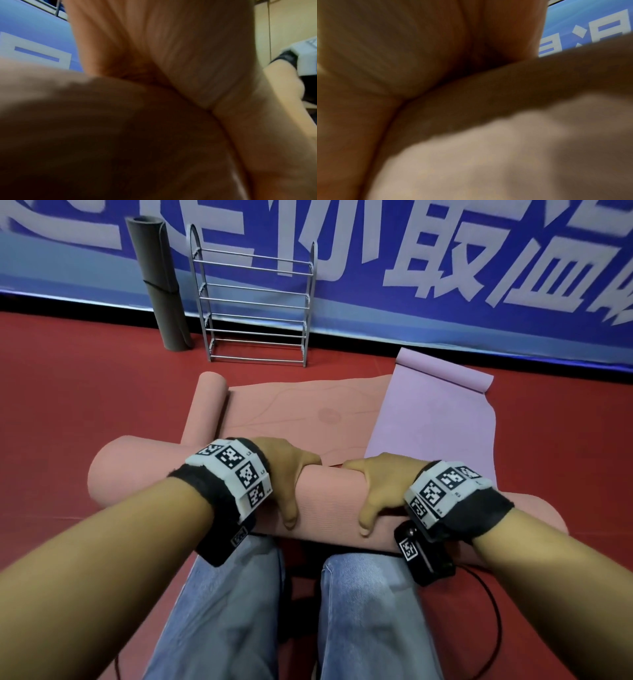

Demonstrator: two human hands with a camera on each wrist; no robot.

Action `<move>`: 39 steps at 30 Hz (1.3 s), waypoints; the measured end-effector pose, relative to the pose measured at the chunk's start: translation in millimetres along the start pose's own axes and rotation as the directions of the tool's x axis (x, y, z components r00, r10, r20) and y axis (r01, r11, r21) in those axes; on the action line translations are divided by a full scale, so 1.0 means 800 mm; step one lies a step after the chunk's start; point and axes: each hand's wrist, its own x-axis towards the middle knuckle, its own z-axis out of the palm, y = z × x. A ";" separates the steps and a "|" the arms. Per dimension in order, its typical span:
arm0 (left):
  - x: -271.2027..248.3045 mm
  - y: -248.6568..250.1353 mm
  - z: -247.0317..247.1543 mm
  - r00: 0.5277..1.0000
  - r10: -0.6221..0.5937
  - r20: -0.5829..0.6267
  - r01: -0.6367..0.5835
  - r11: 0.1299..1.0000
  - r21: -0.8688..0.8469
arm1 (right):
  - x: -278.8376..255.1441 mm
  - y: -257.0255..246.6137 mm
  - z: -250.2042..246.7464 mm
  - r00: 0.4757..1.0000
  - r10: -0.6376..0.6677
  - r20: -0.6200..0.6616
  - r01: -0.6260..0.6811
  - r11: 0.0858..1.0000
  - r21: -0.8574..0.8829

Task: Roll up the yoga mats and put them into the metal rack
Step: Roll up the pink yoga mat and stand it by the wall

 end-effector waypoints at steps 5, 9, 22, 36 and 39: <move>0.011 -0.010 0.011 0.995 0.008 0.099 0.004 0.992 -0.123 | 0.006 0.004 0.019 0.999 -0.022 0.035 0.019 0.994 0.104; 0.020 -0.011 0.006 0.983 0.005 0.185 0.039 0.971 -0.236 | 0.005 0.007 0.034 0.992 -0.105 -0.065 0.109 0.991 0.071; 0.011 -0.008 0.021 0.992 -0.093 0.079 0.098 0.994 -0.057 | 0.013 -0.003 0.056 0.985 -0.075 -0.153 0.061 0.994 -0.094; 0.030 -0.009 0.023 0.988 -0.149 0.024 0.150 0.988 -0.044 | 0.024 -0.001 0.054 0.989 -0.017 -0.144 -0.007 0.985 -0.170; 0.041 -0.019 0.023 0.987 -0.133 0.087 0.145 0.979 -0.141 | 0.028 -0.007 0.061 0.990 0.023 -0.137 -0.051 0.977 -0.208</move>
